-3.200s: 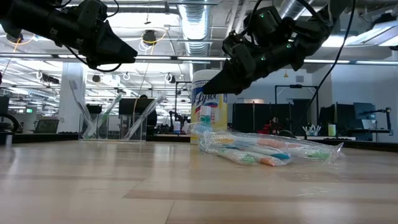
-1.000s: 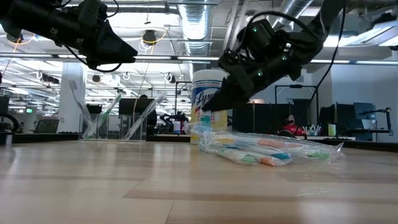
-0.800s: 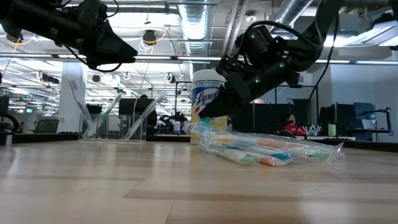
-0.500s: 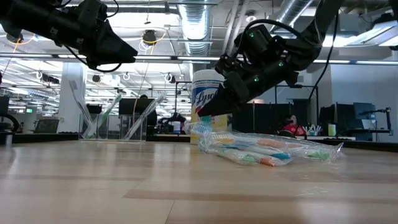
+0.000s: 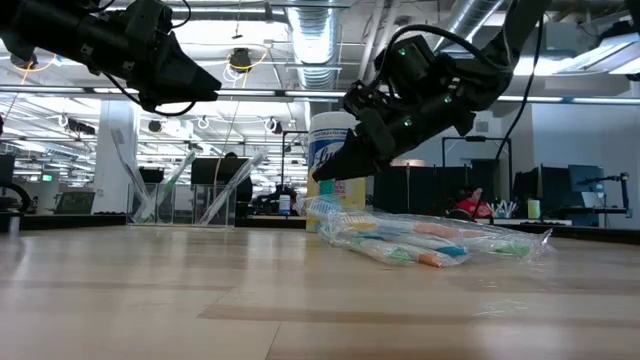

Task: Pick & Place toothbrushing station
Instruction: Put the mouthwash into the transparent organizer

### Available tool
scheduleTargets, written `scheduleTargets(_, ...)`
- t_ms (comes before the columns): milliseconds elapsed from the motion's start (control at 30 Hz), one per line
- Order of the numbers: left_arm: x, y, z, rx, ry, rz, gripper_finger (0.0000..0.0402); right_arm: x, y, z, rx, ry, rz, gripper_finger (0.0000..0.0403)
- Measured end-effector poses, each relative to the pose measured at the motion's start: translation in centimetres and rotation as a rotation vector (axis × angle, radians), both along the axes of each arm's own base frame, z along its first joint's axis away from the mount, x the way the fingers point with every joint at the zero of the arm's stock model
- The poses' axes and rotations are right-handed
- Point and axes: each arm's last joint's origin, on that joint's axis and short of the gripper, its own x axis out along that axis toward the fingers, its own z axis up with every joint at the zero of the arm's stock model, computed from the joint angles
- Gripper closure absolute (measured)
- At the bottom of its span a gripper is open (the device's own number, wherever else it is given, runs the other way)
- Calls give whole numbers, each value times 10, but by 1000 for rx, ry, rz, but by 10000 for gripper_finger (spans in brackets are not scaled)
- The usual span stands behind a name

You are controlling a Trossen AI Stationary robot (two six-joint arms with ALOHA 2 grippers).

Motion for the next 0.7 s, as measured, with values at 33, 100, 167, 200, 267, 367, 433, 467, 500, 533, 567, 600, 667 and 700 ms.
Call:
scheduleTargets(33, 0, 0, 0, 0, 0, 0, 262, 2, 0, 2, -1, -7, 0, 314)
scheduleTargets(100, 0, 0, 0, 0, 0, 0, 262, 5, -1, 6, -2, -16, 0, 314)
scheduleTargets(167, 0, 0, 0, 0, 0, 0, 262, 9, -1, 10, 0, -10, 1, 316)
scheduleTargets(200, 0, 0, 0, 0, 0, 0, 262, 10, -1, 12, 1, -3, 1, 316)
scheduleTargets(267, 0, 0, 0, 0, 1, -1, 262, 14, -1, 17, 2, 6, 3, 316)
scheduleTargets(367, 0, 0, 0, 0, 1, 0, 262, 21, 0, 26, -1, 4, 11, 316)
scheduleTargets(433, 0, 0, 0, 0, 1, 0, 262, 26, 2, 33, -10, 2, 23, 316)
scheduleTargets(467, 0, 0, 0, 0, 1, 0, 262, 29, 2, 37, -10, 1, 25, 316)
scheduleTargets(500, 0, 0, 0, 0, 1, 0, 262, 32, 1, 42, -13, 0, 29, 316)
scheduleTargets(533, 0, 0, 0, 0, 2, 0, 262, 35, 3, 46, -19, -4, 38, 316)
scheduleTargets(567, 0, 0, 0, 0, 2, 0, 262, 37, 3, 51, -25, -6, 48, 316)
scheduleTargets(600, 0, 0, 0, 0, 2, 0, 262, 40, 4, 56, -30, -9, 60, 316)
scheduleTargets(667, 0, 0, 0, -1, 1, 0, 262, 45, 5, 65, -36, -17, 79, 316)
scheduleTargets(700, 0, 0, 0, -2, 1, 0, 262, 47, 7, 71, -39, -24, 85, 316)
